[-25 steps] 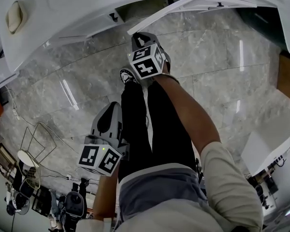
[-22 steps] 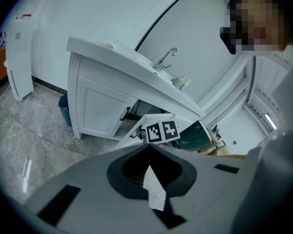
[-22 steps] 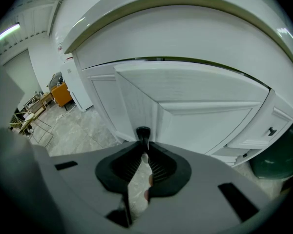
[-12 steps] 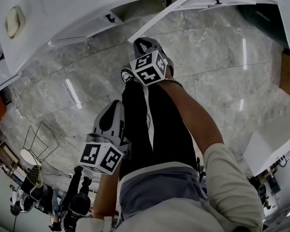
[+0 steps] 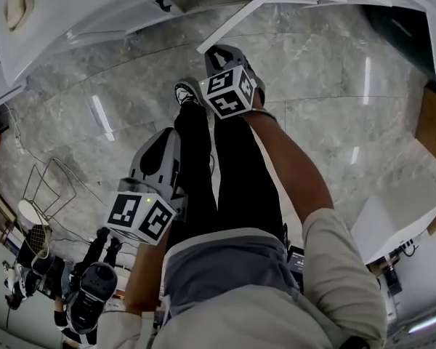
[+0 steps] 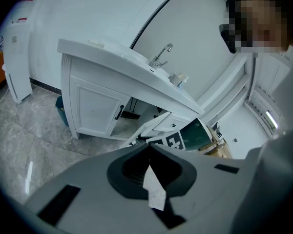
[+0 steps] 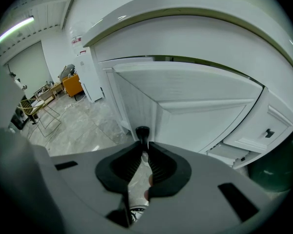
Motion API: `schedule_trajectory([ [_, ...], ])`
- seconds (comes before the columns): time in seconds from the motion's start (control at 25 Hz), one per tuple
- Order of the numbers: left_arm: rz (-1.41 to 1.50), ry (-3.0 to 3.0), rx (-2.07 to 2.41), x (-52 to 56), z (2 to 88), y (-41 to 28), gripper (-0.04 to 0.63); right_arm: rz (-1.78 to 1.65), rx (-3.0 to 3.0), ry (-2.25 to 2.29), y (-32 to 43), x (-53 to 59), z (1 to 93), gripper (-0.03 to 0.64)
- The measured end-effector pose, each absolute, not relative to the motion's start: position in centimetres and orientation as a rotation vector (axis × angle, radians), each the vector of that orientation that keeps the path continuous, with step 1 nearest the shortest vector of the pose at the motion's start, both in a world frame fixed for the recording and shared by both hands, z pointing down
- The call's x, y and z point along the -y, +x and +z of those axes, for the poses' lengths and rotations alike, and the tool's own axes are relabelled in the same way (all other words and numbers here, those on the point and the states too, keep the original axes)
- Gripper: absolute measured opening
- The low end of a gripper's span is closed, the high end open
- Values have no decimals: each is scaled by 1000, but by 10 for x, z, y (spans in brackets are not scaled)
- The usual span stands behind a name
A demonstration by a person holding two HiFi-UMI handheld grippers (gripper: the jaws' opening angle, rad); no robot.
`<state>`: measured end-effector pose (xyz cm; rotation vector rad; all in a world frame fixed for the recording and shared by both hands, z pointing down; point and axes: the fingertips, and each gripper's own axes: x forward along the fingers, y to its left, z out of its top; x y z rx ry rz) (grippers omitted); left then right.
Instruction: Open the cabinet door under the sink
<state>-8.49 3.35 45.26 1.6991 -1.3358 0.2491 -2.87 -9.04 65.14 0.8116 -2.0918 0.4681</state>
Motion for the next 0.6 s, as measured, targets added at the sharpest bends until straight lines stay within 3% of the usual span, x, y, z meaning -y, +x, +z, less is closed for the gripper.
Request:
schedule_trajectory([
  [0.6, 246, 1699, 1363, -24, 440, -59, 0, 438, 2072, 742, 7, 67, 655, 52],
])
